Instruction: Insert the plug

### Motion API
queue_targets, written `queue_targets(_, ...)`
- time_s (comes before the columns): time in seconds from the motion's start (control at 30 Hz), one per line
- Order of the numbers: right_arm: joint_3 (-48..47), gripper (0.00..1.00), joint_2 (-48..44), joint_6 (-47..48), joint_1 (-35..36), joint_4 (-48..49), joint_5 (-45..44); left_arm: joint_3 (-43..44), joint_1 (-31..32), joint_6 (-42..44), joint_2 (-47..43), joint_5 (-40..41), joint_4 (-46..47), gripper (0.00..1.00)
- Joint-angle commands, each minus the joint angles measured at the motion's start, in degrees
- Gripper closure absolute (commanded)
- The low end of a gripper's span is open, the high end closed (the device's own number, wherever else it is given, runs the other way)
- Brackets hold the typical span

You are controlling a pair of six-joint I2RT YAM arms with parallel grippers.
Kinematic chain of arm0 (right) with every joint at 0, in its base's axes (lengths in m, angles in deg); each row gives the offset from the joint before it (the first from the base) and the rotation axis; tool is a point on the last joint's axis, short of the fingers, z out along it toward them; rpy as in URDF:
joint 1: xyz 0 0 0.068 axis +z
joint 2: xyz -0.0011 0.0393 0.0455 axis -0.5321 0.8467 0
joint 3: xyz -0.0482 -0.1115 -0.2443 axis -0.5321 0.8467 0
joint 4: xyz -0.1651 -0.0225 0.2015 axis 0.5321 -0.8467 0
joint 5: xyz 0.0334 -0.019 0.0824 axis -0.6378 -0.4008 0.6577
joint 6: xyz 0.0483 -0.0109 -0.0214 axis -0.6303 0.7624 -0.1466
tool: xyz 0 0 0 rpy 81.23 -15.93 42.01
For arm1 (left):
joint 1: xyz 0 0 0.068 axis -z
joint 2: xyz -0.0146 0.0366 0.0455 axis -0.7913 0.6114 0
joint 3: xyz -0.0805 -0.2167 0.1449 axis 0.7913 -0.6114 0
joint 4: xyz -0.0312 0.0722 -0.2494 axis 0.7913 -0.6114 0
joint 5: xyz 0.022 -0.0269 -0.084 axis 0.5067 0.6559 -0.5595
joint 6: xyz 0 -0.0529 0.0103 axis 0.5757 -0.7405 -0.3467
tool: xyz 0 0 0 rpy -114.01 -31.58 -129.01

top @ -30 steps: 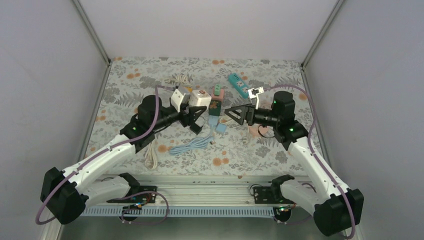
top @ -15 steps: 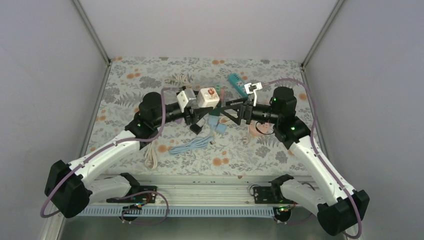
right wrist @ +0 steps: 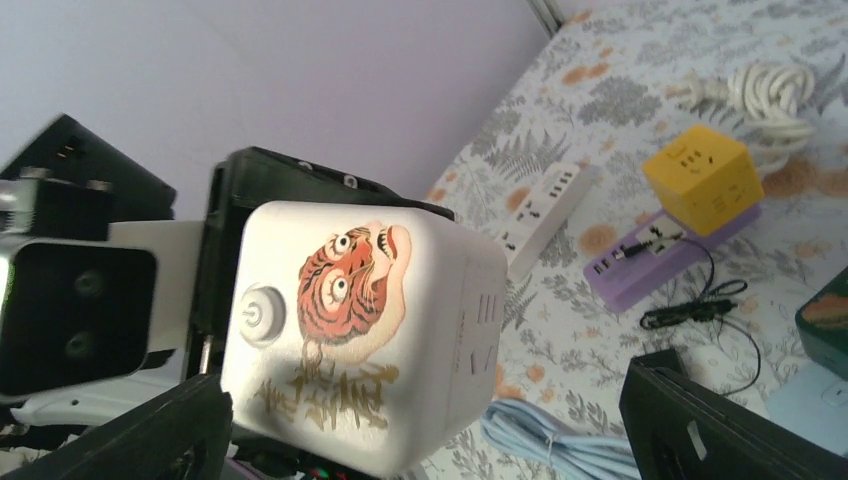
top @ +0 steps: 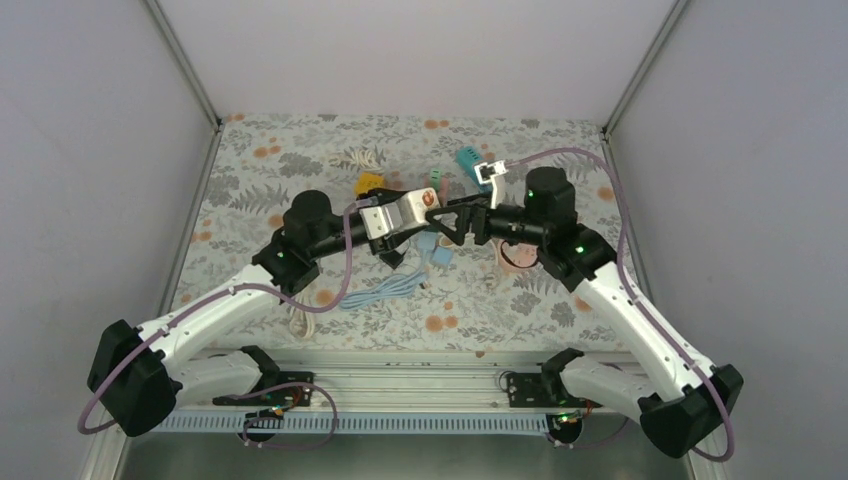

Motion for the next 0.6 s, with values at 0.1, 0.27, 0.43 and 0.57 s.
queue_targets(0.1, -1.4, 0.00, 3.5, 0.2, 4.7, -1.9, -5.5, 0.9, 0.6, 9.0, -1.3, 3.7, -6.0, 0.59)
queue_targets(0.27, -1.7, 0.00, 5.2, 0.0, 6.4, -2.5, -7.8, 0.7, 1.2, 9.2, -1.2, 3.9, -8.0, 0.59)
queue_targets(0.43, -3.5, 0.03, 8.6, -0.7, 7.5, -4.8, -10.1, 1.4, 2.0, 9.5, -0.5, 4.6, -9.3, 0.58)
queue_targets(0.57, -5.7, 0.13, 11.1, -1.3, 8.3, -5.9, -11.1, 1.5, 2.5, 10.5, -0.4, 4.7, -9.9, 0.57)
